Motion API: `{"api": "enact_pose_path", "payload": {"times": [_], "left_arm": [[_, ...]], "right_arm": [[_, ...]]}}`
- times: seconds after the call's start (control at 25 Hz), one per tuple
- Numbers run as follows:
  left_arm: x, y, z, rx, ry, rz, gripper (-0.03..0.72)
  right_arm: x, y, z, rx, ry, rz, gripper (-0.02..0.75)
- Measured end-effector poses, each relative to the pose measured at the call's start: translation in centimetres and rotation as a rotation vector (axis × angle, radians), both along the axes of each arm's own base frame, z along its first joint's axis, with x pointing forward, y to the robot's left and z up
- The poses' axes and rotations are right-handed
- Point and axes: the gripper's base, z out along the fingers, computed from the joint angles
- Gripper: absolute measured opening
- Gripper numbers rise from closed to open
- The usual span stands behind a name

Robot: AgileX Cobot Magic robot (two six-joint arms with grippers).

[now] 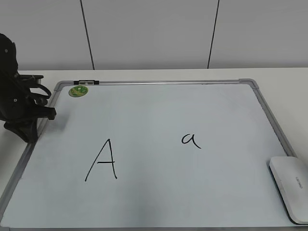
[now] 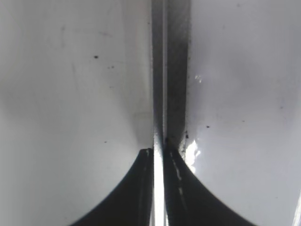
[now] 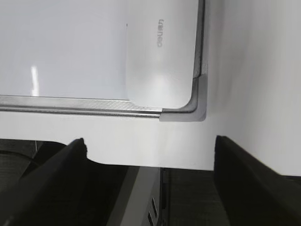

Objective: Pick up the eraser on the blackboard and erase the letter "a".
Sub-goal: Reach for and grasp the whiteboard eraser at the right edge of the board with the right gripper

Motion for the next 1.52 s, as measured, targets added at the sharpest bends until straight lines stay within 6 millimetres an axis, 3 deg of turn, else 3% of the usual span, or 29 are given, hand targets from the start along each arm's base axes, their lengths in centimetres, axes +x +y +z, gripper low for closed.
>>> {"api": "enact_pose_path", "payload": {"times": [0.52,1.04,1.52], "left_arm": [[0.0,0.0,0.0,0.000,0.000,0.000,0.041],[0.0,0.0,0.0,-0.001,0.000,0.000,0.041],[0.0,0.0,0.0,-0.004,0.000,0.003,0.041]], "right_arm": [[5.5,0.0,-4.8,0.005,0.101,-0.013,0.662],[7.7,0.1,-6.7,0.018,0.127,-0.027,0.662],[8.4,0.8,-8.0,-0.007,0.160,0.015,0.661]]}}
